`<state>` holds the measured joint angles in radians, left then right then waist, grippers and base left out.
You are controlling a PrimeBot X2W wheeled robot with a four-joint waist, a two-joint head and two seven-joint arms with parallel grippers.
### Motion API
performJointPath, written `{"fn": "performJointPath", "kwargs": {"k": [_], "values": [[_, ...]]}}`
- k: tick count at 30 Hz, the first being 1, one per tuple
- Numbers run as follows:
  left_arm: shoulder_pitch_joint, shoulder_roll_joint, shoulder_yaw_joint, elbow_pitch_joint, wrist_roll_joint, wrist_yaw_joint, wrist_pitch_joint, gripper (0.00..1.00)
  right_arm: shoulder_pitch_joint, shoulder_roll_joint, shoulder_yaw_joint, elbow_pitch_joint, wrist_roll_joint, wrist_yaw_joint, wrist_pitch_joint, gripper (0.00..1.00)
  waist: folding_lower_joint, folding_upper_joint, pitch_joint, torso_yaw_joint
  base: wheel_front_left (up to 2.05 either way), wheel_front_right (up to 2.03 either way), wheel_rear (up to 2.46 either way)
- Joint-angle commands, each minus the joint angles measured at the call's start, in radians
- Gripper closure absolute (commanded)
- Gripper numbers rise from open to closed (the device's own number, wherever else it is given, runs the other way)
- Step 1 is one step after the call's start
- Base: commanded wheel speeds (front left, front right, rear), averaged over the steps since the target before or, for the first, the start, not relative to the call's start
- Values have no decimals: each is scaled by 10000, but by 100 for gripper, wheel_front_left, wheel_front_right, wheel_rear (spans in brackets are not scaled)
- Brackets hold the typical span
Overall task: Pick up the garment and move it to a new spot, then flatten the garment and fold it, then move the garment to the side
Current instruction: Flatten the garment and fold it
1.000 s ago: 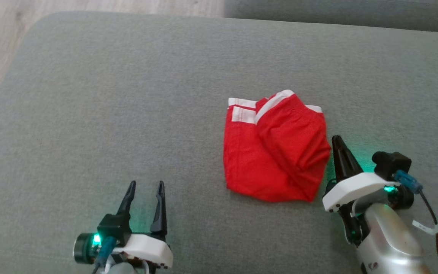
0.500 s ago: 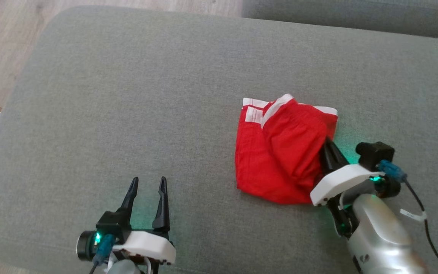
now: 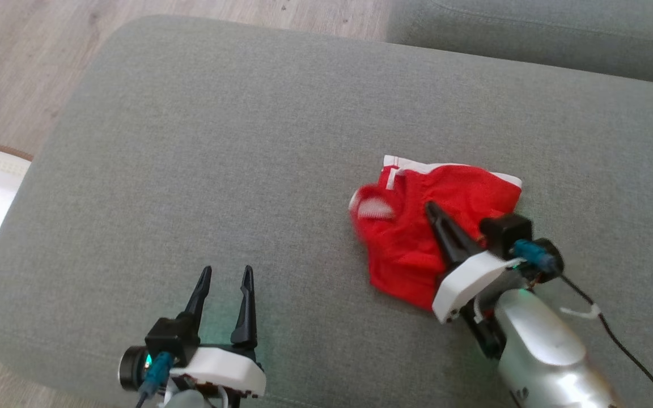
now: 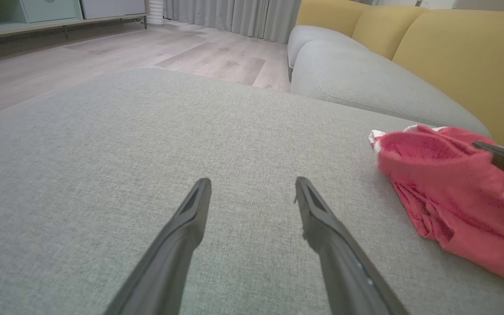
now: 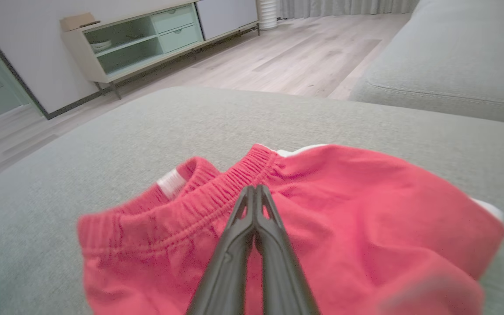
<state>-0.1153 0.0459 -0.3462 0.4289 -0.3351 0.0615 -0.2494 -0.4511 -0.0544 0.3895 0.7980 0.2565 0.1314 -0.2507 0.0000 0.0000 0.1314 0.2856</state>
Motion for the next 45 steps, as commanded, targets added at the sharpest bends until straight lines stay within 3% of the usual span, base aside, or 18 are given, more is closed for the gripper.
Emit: {"fn": "performJointPath", "kwargs": {"k": [1, 11, 16, 19, 28, 34, 35, 36, 37, 45], "values": [[-81, 43, 327, -301, -134, -10, -124, 0, -216, 41, 490, -133, 45, -7, -106, 100, 0, 0, -57, 55, 0, 0, 0], [-72, 43, 444, -270, -156, -53, -124, 0, -428, 41, 2178, -3, 1408, -7, 140, 100, 0, 0, -104, 23, 0, 0, 0], [-80, 43, 622, -273, -52, -46, -124, 0, -503, 41, 2226, -64, 1790, -7, -19, 100, 0, 0, -229, -274, 0, 0, 0], [-97, 43, 804, -296, 35, -47, -124, 0, -558, 41, 1499, -99, 1545, -7, -96, 100, 0, 0, -317, -577, 0, 0, 0], [-257, 43, 1395, -228, 517, -30, -124, 0, 814, 41, -2025, -1852, 36, -7, -108, 100, 0, 0, -518, -1631, 0, 0, 0], [37, 43, 1912, -179, 919, -17, -124, 0, 1797, 41, -2853, -2363, -208, -7, -109, 100, 0, 0, -859, -2344, 0, 0, 0], [107, 43, 1976, -207, 949, -12, -124, 0, 1899, 41, -2903, -2378, -248, -7, -109, 87, 0, 0, -902, -2417, 0, 0, 0], [186, 43, 2038, -230, 963, -9, -124, 0, 1988, 41, -2934, -2385, -290, -7, -109, 50, 0, 0, -952, -2490, 0, 0, 0], [261, 43, 2072, -230, 993, -19, -124, 0, 2074, 41, -2969, -2392, -315, -7, -109, 0, 0, 0, -985, -2537, 0, 0, 0], [644, 43, 2224, -372, 1526, -31, -124, 0, 2526, 41, -3158, -2602, -530, -7, -110, 0, 0, 0, -1182, -2707, 0, 0, 0]]}}
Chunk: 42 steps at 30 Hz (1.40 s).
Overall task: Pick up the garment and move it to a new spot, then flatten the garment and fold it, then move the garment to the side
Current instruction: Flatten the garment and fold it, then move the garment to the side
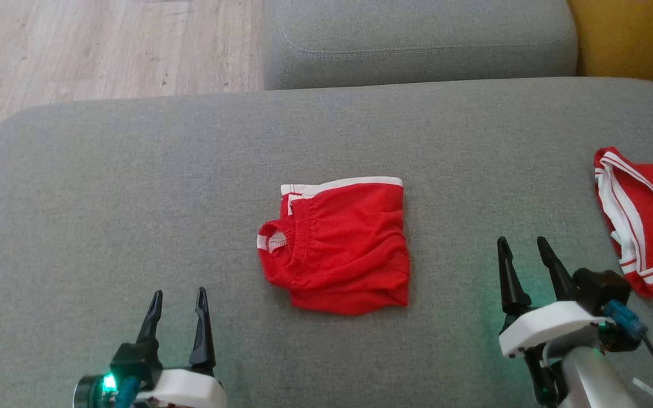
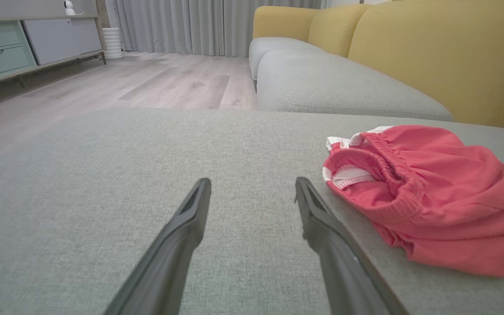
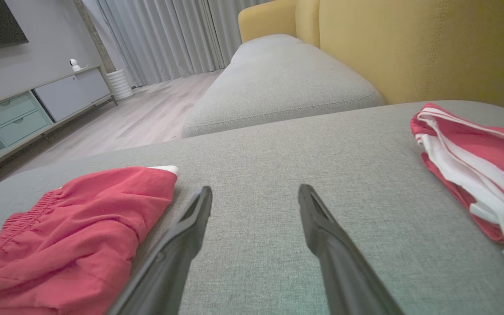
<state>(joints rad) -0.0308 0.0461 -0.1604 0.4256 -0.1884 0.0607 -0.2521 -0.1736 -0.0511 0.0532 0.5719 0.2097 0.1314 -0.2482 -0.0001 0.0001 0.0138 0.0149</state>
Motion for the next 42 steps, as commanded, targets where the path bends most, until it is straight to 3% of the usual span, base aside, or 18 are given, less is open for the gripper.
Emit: {"fn": "performJointPath", "kwargs": {"k": [1, 9, 17, 29, 31, 32, 37, 42], "values": [[-162, 41, 375, -371, 102, -33, -97, 0, -214, 9, 198, -363, -70, -7, -135, 0, 1, -1, -22, -7, 0, 0, 0], [-75, 41, 289, -490, 149, -91, -97, 0, -93, 9, 365, -343, 59, -7, -135, 0, 1, -1, 14, 56, 0, 0, 0], [-468, 41, -313, -492, -43, -122, -97, 0, -1042, 9, 1718, 341, 584, -7, -135, 0, 1, -1, 707, 786, 0, 0, 0], [-718, 41, -784, -359, -261, -96, -97, 0, -2735, 9, 2263, 3543, 407, -7, -32, 0, 1, -1, 1420, 2194, 0, 0, 0], [-694, 41, -776, -359, -271, -91, -97, 0, -2784, 9, 2292, 3966, 473, -7, -34, 61, 1, -1, 1415, 2210, 0, 0, 0], [-673, 41, -753, -370, -282, -74, -97, 0, -2815, 9, 2311, 4104, 452, -7, -49, 100, 1, -1, 1401, 2180, 0, 0, 0], [-615, 41, -678, -417, -241, -111, -97, 0, -2941, 9, 1892, 4127, 276, -7, -125, 100, 1, -1, 1168, 1517, 0, 0, 0], [-644, 41, -642, -456, -137, -226, -97, 0, -2645, 9, 1384, 3288, 62, -7, -132, 100, 1, -1, 823, 54, 0, 0, 0]]}}
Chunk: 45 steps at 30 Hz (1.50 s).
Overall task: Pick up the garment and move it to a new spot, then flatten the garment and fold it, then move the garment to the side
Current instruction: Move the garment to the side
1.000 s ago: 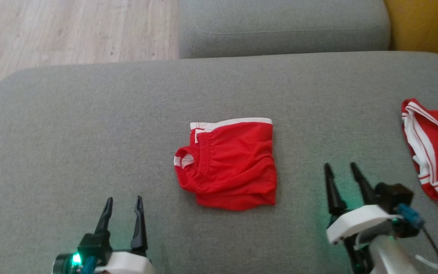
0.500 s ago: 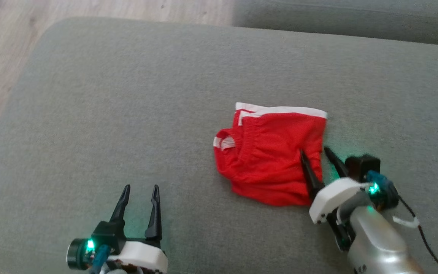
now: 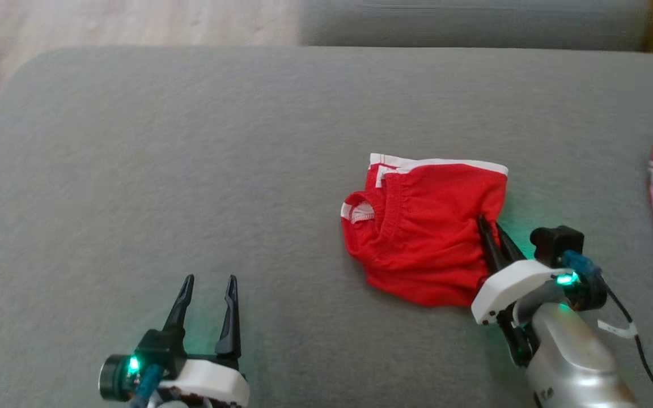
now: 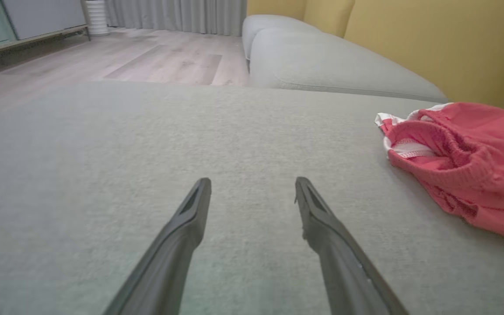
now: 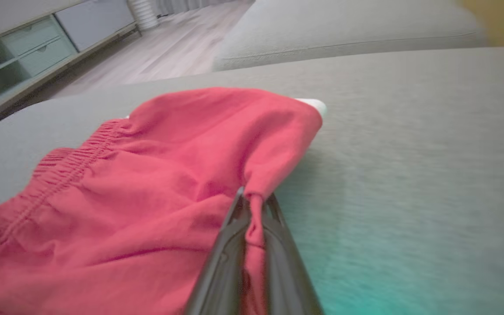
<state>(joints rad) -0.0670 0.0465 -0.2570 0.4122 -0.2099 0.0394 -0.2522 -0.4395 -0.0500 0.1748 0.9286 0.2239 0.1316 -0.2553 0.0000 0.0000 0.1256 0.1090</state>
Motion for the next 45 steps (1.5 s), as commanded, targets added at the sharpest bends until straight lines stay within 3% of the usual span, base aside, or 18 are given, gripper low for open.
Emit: {"fn": "performJointPath", "kwargs": {"k": [1, 9, 15, 21, 27, 34, 40, 41, 42, 43, 45], "values": [[-318, 37, 319, -328, 78, -39, -95, 0, 87, -3, 170, -397, -89, -9, -61, 100, 0, 0, -351, -1250, 0, 0, 0], [-696, 37, 9, -358, -111, -88, -95, 0, 466, -3, 563, -935, 10, -9, -63, 100, 0, 0, -429, -3812, 0, 0, 0], [-861, 37, -198, -358, -192, -50, -95, 0, 627, -3, 995, -967, 76, -9, -63, 100, 0, 0, -227, -4871, 0, 0, 0], [-996, 37, -217, -299, -272, -39, -95, 0, 267, -3, 982, -875, -392, -9, -64, 100, 0, 0, 83, -5006, 0, 0, 0], [-1188, 37, -177, -125, -82, -92, -95, 0, -784, -378, 1034, -608, -1237, -9, -64, 100, 0, 0, 507, -4603, 0, 0, 0], [-1408, 37, -91, -30, 101, -169, -95, 0, -2743, -1740, 1050, 144, -1927, -9, 42, 100, 0, 0, 1035, -3966, 0, 0, 0], [-1751, 37, -215, -107, 132, -138, -95, 0, -4107, -3455, -238, 1429, -2829, -9, 235, 100, 0, 0, 1479, -3273, 0, 0, 0], [-1792, 37, -233, -112, 139, -125, -95, 0, -4204, -3666, -470, 1559, -3066, -9, 231, 92, 0, 0, 1529, -3195, 0, 0, 0], [-1823, 37, -228, -109, 130, -96, -95, 0, -4283, -3829, -789, 1656, -3260, -9, 216, 19, 0, 0, 1569, -3137, 0, 0, 0], [-1848, 37, -230, -102, 125, -79, -95, 0, -4329, -3932, -1160, 1747, -3411, -9, 204, 0, 0, 0, 1607, -3089, 0, 0, 0], [-1861, 37, -167, -95, 98, 4, -95, 0, -4359, -3983, -1868, 1804, -3728, -9, 152, 0, 0, 0, 1641, -3042, 0, 0, 0]]}}
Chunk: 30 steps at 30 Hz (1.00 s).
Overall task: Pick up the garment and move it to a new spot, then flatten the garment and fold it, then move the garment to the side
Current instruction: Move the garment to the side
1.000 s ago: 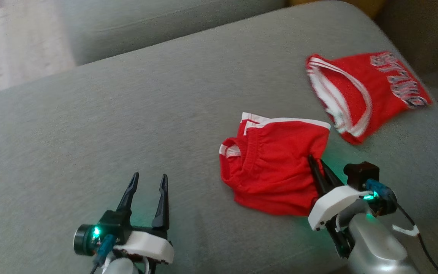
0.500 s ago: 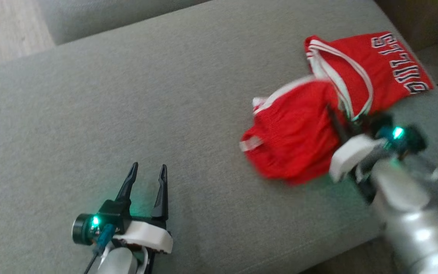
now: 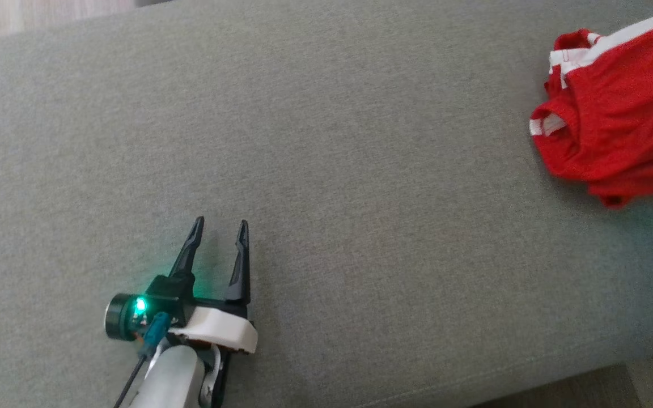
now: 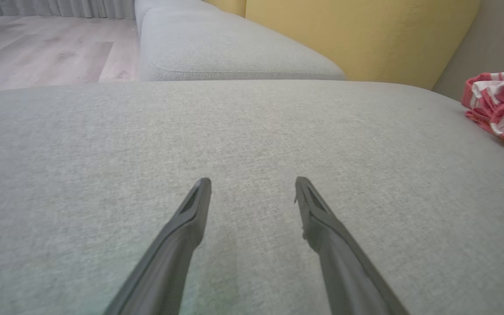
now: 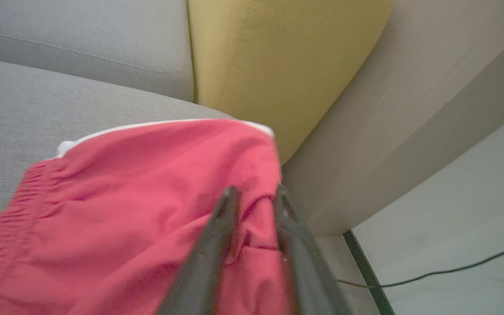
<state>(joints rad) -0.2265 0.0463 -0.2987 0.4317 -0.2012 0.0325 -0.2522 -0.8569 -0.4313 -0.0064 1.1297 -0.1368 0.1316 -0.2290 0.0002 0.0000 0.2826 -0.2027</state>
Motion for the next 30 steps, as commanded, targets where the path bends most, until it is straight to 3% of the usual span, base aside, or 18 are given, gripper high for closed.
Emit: {"fn": "performJointPath", "kwargs": {"k": [1, 4, 9, 13, 17, 22, 30], "values": [[-265, 39, 292, -292, -35, 102, -95, 0, -173, -142, -415, -258, -276, -9, -155, 0, -2, 0, 76, 88, 0, 0, 0], [-242, 39, 467, -363, -132, 149, -95, 0, -17, 291, -1309, -609, -617, -9, -276, 0, -2, 0, -1, 101, 0, 0, 0], [-57, 39, 889, -429, -417, 186, -95, 0, 698, 1674, -2046, -2106, -584, -9, -321, 0, -2, 0, -296, 140, 0, 0, 0], [114, 39, 1153, -502, -538, 152, -95, 0, 1739, 2722, -1921, -3416, -111, -9, -324, 0, -2, 0, -551, 301, 0, 0, 0], [277, 39, 1279, -536, -538, 128, -95, 0, 2603, 3272, -1621, -4214, 359, -9, -325, 0, -2, 0, -800, 519, 0, 0, 0], [600, 39, 1481, -489, -593, 72, -95, 0, 3986, 3702, -1012, -5005, 968, -9, -326, 0, -2, 0, -1203, 963, 0, 0, 0], [1098, 39, 1680, -343, -722, 29, -95, 0, 5579, 3806, -143, -5974, 1996, -9, -326, 0, -2, 0, -1766, 1640, 0, 0, 0]]}}
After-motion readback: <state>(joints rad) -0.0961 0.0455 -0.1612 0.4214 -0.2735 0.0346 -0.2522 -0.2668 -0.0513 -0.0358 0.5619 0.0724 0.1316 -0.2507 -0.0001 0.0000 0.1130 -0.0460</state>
